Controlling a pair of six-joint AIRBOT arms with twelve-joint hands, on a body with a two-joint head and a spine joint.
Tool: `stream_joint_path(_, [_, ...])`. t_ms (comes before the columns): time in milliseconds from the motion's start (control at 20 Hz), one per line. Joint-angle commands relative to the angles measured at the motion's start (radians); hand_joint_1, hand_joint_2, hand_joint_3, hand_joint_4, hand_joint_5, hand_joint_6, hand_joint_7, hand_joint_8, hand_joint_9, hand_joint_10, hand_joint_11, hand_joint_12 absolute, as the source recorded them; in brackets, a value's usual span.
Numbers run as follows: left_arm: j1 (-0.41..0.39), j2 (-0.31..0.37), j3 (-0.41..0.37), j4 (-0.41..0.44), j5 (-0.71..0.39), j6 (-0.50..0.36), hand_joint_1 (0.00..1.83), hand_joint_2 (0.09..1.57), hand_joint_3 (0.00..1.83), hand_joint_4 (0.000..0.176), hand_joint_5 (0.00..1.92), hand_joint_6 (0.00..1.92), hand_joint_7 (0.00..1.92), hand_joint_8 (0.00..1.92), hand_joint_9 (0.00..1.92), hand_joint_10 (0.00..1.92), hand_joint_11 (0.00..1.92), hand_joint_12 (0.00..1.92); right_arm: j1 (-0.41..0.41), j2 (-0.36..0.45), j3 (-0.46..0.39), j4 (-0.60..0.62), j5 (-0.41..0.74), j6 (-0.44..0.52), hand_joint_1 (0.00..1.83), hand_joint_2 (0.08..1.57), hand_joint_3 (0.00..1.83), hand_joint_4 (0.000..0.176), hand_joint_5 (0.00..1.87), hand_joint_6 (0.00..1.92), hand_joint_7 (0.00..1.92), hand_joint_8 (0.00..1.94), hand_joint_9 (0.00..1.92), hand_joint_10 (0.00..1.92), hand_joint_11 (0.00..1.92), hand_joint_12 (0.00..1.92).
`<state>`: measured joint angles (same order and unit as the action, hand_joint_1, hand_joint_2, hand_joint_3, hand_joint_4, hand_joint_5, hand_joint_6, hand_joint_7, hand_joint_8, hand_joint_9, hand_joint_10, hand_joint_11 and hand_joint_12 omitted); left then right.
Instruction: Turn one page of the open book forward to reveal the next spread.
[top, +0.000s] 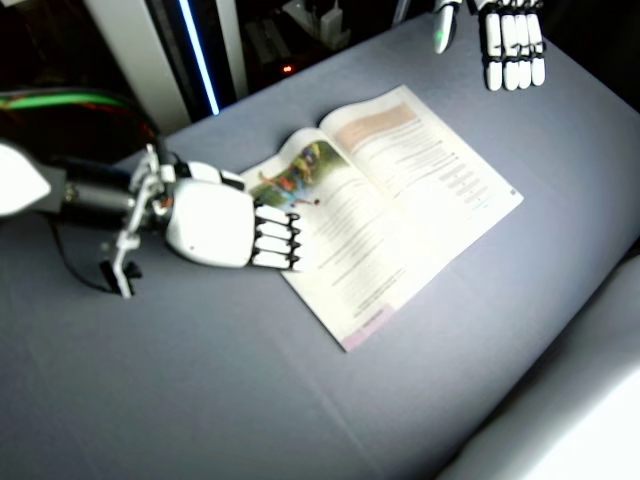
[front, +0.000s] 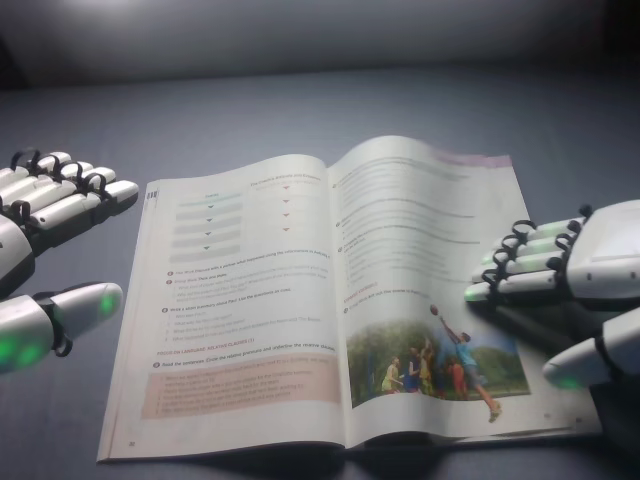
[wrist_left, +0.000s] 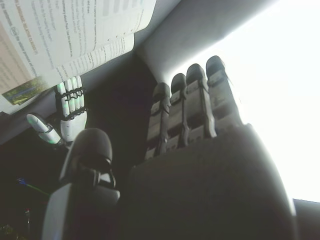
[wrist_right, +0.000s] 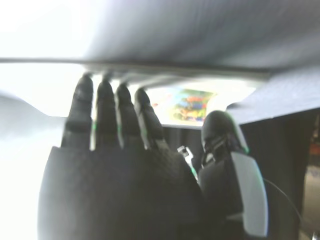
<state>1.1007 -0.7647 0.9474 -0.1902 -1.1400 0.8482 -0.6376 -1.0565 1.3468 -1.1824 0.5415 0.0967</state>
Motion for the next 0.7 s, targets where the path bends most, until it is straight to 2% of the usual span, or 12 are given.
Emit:
stream_joint_path(0, [-0.009,-0.001,0.005,-0.011,-0.124,-0.003,0.0,1.41,0.0,0.0,0.16,0.01,0.13,0.0,0.1,0.01,0.07,0.01,0.027,-0.013,0.001,0.009,0.037,0.004,0.0,1.25,0.0,0.0,0.08,0.01,0.06,0.01,0.03,0.0,0.01,0.0])
stream_joint_path(250, [-0.016,-0.008,0.011,-0.01,-0.123,-0.004,0.0,1.41,0.0,0.0,0.15,0.0,0.12,0.0,0.09,0.0,0.06,0.01,0.113,-0.087,0.022,-0.038,0.062,0.004,0.0,1.26,0.0,0.0,0.03,0.0,0.05,0.01,0.02,0.01,0.0,0.0])
stream_joint_path(350, [-0.017,-0.008,0.011,-0.01,-0.125,-0.004,0.0,1.4,0.0,0.0,0.15,0.0,0.12,0.0,0.1,0.0,0.06,0.01,0.119,-0.106,0.03,-0.032,0.063,0.004,0.0,1.27,0.0,0.0,0.05,0.01,0.07,0.01,0.05,0.02,0.04,0.02])
stream_joint_path(550, [-0.02,-0.008,0.012,-0.01,-0.131,-0.004,0.0,1.37,0.0,0.0,0.15,0.0,0.11,0.0,0.09,0.0,0.06,0.0,0.121,-0.174,0.067,0.07,0.07,-0.041,0.0,1.26,0.0,0.0,0.05,0.0,0.03,0.0,0.0,0.0,0.0,0.0])
stream_joint_path(650, [-0.021,-0.008,0.012,-0.01,-0.136,-0.004,0.0,1.38,0.0,0.0,0.15,0.0,0.12,0.01,0.1,0.01,0.06,0.01,0.121,-0.208,0.086,0.109,0.084,-0.052,0.0,1.29,0.01,0.0,0.09,0.02,0.07,0.01,0.03,0.01,0.03,0.01])
